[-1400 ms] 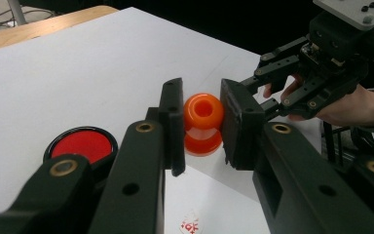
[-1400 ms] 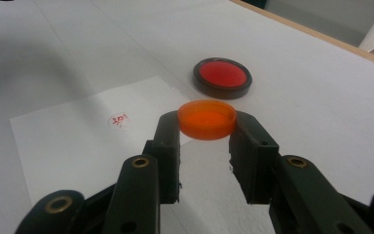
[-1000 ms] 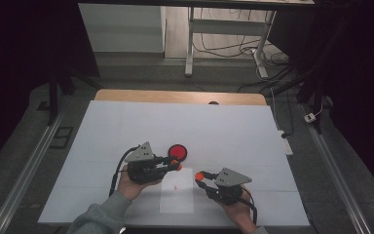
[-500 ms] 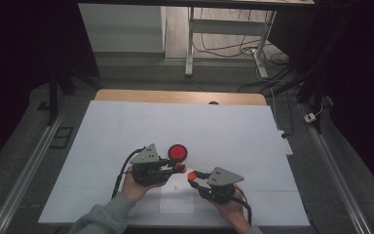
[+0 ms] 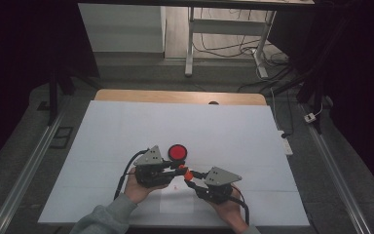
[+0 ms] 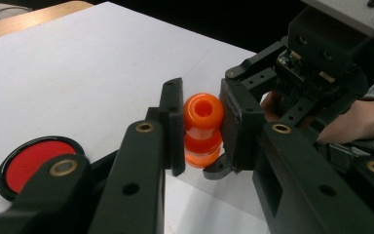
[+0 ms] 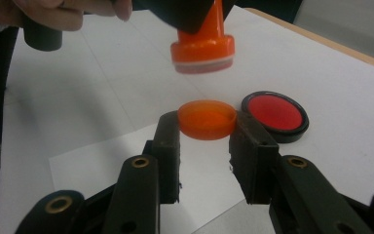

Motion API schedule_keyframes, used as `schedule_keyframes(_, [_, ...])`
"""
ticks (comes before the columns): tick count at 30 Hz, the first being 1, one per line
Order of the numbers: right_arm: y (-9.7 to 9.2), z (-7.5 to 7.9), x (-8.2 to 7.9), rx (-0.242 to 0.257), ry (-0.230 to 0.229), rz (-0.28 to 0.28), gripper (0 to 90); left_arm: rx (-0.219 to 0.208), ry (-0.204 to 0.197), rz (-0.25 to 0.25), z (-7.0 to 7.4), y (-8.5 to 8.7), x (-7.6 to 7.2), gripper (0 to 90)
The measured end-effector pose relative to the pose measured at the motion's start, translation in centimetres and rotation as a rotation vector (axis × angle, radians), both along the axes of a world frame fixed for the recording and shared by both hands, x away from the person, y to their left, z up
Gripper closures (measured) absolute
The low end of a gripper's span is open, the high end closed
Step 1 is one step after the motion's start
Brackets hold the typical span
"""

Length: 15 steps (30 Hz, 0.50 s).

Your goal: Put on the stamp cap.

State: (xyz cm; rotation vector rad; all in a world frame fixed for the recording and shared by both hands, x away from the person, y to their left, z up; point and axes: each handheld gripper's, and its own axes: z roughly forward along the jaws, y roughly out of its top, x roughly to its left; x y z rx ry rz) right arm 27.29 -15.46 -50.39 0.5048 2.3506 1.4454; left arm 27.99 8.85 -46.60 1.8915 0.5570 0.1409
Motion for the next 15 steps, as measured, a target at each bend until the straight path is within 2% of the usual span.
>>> schedule_keyframes(15, [0.14,0.23,-0.05,0.013,-0.01,-0.001,64.7,0.015,0.009,-0.013,-0.44,-0.57,-0.05,72.2])
